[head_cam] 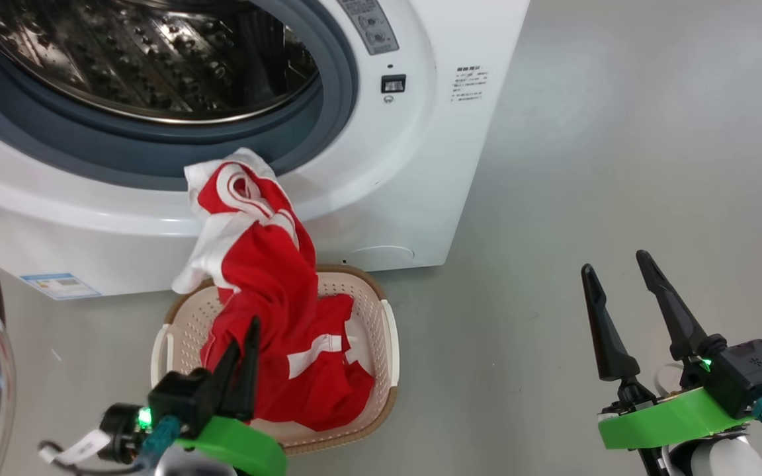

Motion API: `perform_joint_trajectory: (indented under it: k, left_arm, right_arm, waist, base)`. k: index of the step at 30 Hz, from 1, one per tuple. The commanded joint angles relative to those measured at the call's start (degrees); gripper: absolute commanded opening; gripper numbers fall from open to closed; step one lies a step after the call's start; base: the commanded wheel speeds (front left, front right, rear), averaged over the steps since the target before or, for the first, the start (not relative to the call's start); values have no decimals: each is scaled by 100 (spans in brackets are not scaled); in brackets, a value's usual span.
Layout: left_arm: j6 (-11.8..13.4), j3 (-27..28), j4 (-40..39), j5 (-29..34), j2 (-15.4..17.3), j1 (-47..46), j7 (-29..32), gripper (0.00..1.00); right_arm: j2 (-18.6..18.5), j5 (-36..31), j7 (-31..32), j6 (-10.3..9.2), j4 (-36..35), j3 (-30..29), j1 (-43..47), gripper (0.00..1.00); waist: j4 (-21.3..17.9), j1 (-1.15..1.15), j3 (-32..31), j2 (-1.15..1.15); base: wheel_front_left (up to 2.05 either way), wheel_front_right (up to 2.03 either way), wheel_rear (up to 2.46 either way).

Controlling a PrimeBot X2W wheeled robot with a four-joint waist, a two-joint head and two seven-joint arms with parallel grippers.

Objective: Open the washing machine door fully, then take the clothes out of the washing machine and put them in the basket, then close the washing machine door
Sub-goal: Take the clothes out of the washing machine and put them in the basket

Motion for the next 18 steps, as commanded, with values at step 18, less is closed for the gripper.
perform_joint_trajectory:
  k: [18]
  left_arm:
    - [-312,128,3032,-67,-283,-1478,-367,0]
  right_arm:
    - [-43,-10,-36,36,-120,340,-337,100]
  waist:
    - [-366,0,558,0]
  base:
    - [0,0,0]
